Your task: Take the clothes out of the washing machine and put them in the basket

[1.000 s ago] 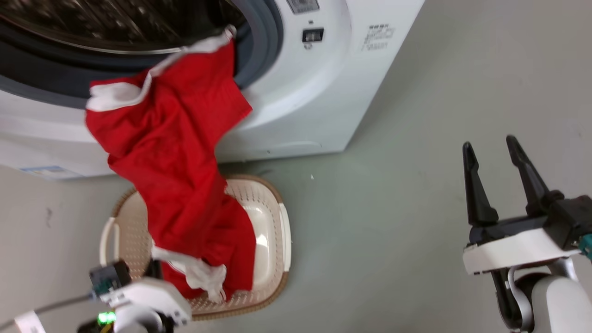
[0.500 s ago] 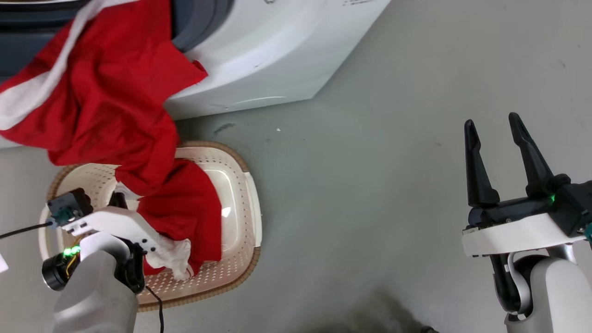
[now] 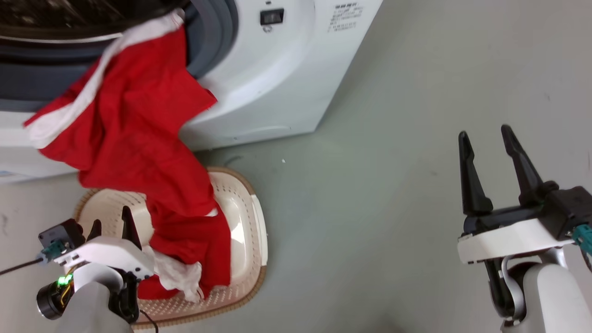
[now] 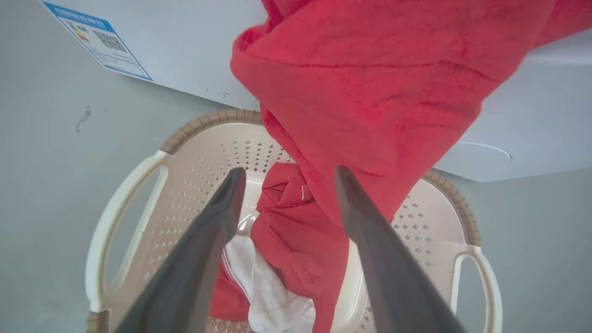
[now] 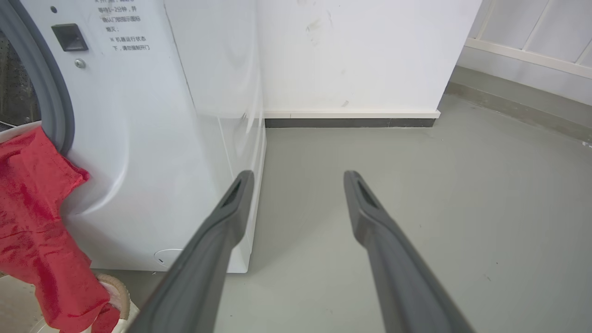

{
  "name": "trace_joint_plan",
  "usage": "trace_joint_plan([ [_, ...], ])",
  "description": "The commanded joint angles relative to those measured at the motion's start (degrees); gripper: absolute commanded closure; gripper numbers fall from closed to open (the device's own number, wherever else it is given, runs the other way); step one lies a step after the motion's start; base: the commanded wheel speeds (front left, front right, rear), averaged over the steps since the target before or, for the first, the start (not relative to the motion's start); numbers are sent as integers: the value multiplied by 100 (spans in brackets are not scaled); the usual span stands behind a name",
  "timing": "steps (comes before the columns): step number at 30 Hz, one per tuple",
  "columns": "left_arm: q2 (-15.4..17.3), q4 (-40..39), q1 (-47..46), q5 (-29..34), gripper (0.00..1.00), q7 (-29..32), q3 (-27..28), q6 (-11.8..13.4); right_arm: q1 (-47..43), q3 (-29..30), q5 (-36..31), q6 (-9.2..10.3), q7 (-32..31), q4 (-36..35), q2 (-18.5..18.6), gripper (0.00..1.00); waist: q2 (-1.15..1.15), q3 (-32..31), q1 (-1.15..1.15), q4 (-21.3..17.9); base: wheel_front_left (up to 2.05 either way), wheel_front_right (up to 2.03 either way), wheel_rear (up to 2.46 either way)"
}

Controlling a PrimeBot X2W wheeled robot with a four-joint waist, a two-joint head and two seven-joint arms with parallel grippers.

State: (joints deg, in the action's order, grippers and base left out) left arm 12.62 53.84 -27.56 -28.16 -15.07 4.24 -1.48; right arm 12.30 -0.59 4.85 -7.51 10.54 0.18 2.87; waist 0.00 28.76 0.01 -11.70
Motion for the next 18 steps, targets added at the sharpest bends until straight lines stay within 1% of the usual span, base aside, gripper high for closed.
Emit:
trace_joint_plan([
  [1, -26, -155, 140, 97, 0, -13, 55, -23, -100, 3, -12, 4, -19, 16, 1, 0, 0, -313, -1, 125, 0, 0, 0],
  [7, -191, -1135, 594, 603, 0, -14, 294, -82, -325, 50, -73, 4, -148, -15, 2, 0, 0, -792, -1, 314, 0, 0, 0],
  [12, -297, -1814, 682, 996, 0, -14, 326, -151, -456, 63, -56, 4, -230, -98, 2, 0, 0, -984, -1, 341, 0, 0, 0],
  [15, -276, -1894, 480, 1096, 0, -14, 227, -279, -508, 44, -9, 4, -248, -137, 1, 0, 0, -1012, -1, 291, 0, 0, 0],
  [18, -123, -1735, 199, 1138, 0, 127, 70, -384, -542, 24, 40, 4, -244, -159, 2, 0, 0, -969, -1, 196, 0, 0, 0],
])
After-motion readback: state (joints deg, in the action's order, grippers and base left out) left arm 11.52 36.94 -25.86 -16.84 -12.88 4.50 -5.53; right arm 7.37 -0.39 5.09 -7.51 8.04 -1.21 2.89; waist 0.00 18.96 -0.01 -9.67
